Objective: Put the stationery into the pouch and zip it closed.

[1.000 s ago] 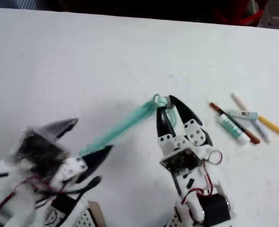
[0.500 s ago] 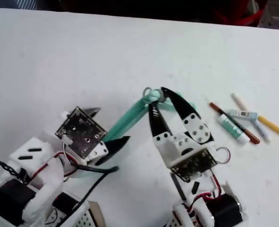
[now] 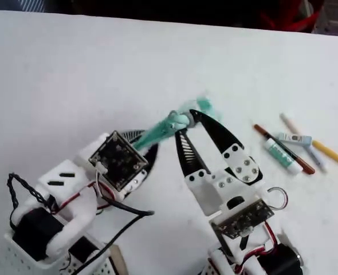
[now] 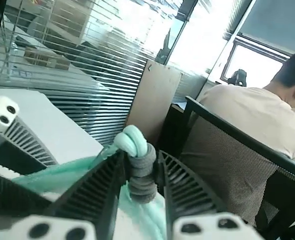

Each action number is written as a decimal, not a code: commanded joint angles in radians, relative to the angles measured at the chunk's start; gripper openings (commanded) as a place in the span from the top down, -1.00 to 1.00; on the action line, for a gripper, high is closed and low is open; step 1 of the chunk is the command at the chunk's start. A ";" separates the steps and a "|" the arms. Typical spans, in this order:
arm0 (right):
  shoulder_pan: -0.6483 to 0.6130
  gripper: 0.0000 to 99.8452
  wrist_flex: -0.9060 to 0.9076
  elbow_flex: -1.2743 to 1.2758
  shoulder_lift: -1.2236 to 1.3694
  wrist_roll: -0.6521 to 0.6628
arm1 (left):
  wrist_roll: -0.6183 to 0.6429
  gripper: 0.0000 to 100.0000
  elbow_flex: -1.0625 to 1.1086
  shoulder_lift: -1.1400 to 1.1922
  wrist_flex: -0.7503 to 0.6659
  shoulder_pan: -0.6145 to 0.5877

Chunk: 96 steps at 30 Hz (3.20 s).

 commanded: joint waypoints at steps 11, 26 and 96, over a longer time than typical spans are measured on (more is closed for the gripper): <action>0.323 0.96 -0.107 -0.078 0.148 -0.005 | 0.077 0.96 0.000 -0.001 -0.011 -0.021; 0.071 0.96 0.085 -0.288 0.147 -0.046 | 0.097 0.67 0.003 0.005 -0.138 0.035; 1.116 0.52 0.700 -1.198 1.446 0.514 | 0.301 0.96 0.517 0.185 -1.169 0.016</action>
